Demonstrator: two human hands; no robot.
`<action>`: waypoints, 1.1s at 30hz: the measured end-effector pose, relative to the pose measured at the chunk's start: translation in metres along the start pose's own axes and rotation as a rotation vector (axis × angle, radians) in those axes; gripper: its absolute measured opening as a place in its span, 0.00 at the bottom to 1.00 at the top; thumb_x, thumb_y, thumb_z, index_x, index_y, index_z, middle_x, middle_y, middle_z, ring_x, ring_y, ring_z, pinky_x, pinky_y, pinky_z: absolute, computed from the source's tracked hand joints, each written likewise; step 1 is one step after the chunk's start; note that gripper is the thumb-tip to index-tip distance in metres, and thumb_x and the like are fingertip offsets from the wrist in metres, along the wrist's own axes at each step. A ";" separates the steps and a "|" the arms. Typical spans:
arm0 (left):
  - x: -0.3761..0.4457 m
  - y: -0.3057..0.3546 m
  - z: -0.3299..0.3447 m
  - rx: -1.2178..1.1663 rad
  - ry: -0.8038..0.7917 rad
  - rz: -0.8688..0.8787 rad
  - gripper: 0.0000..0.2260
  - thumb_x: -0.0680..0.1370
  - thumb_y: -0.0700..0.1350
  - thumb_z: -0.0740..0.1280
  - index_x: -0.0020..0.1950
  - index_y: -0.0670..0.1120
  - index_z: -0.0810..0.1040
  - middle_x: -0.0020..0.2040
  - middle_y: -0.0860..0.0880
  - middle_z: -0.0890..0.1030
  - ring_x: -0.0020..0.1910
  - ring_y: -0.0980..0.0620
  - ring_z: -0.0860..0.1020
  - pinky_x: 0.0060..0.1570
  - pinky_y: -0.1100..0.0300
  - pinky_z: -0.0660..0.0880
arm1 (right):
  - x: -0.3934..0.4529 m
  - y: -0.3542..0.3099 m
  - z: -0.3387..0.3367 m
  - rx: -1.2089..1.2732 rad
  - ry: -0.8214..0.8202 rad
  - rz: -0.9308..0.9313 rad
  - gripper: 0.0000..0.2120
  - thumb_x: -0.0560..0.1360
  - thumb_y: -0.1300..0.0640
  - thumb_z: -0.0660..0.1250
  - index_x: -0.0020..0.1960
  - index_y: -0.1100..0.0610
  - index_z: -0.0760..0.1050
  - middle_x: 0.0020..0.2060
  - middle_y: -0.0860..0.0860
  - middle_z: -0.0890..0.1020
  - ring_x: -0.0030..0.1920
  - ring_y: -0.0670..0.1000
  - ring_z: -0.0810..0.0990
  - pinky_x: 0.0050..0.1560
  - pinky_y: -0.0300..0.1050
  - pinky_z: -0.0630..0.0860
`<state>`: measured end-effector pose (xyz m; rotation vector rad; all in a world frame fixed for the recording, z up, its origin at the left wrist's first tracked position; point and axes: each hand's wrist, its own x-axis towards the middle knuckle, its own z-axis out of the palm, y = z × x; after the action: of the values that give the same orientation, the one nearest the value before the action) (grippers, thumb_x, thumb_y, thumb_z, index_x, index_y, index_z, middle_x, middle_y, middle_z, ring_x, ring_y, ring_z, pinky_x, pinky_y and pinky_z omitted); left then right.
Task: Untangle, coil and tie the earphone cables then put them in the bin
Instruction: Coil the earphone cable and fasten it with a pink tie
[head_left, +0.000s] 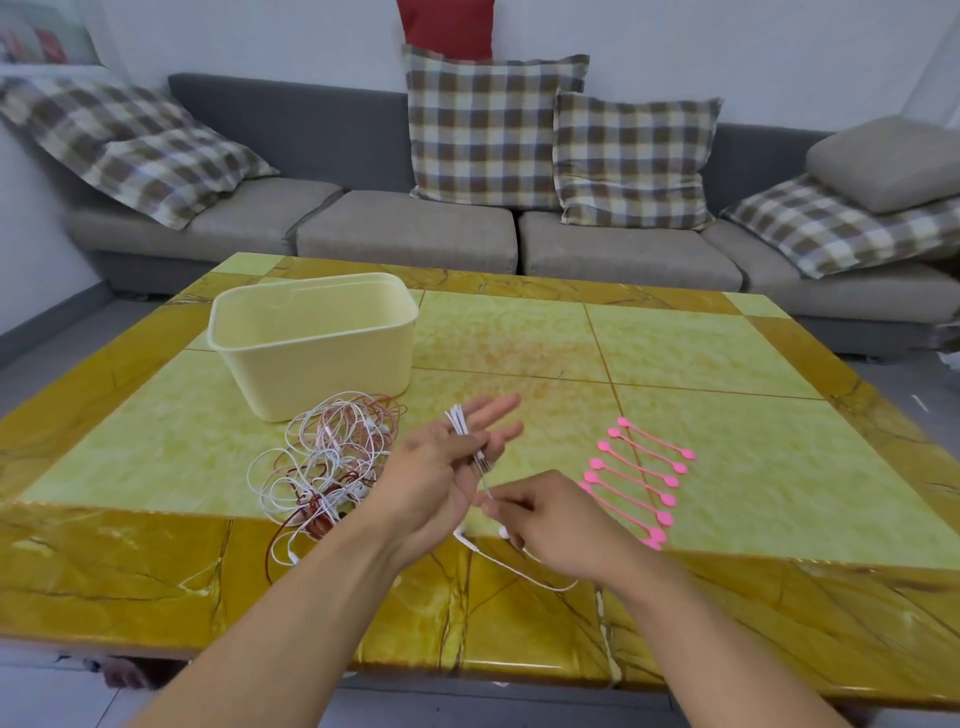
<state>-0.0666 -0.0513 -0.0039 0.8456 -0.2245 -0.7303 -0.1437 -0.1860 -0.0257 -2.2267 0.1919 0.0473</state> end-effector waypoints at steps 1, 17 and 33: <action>0.003 0.001 -0.003 -0.019 0.019 0.026 0.20 0.81 0.25 0.52 0.74 0.33 0.64 0.60 0.42 0.84 0.54 0.48 0.85 0.49 0.64 0.81 | -0.001 -0.002 0.002 -0.007 -0.012 -0.017 0.13 0.83 0.48 0.64 0.47 0.51 0.85 0.23 0.45 0.73 0.26 0.45 0.66 0.30 0.43 0.62; -0.018 0.007 -0.014 0.957 -0.012 0.067 0.22 0.83 0.38 0.52 0.43 0.47 0.85 0.27 0.46 0.75 0.26 0.52 0.68 0.30 0.61 0.66 | -0.015 -0.018 -0.021 0.196 0.269 -0.252 0.11 0.82 0.53 0.67 0.41 0.54 0.78 0.24 0.42 0.70 0.27 0.43 0.64 0.31 0.36 0.62; -0.009 0.007 0.001 0.013 0.048 0.096 0.15 0.85 0.37 0.56 0.70 0.33 0.68 0.54 0.45 0.86 0.49 0.50 0.84 0.48 0.65 0.80 | -0.004 -0.006 -0.004 0.026 0.011 -0.045 0.11 0.83 0.47 0.62 0.56 0.44 0.84 0.23 0.47 0.68 0.27 0.51 0.65 0.30 0.43 0.62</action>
<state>-0.0698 -0.0427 0.0032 0.8584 -0.2255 -0.6183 -0.1471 -0.1849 -0.0184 -2.2050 0.1472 0.0076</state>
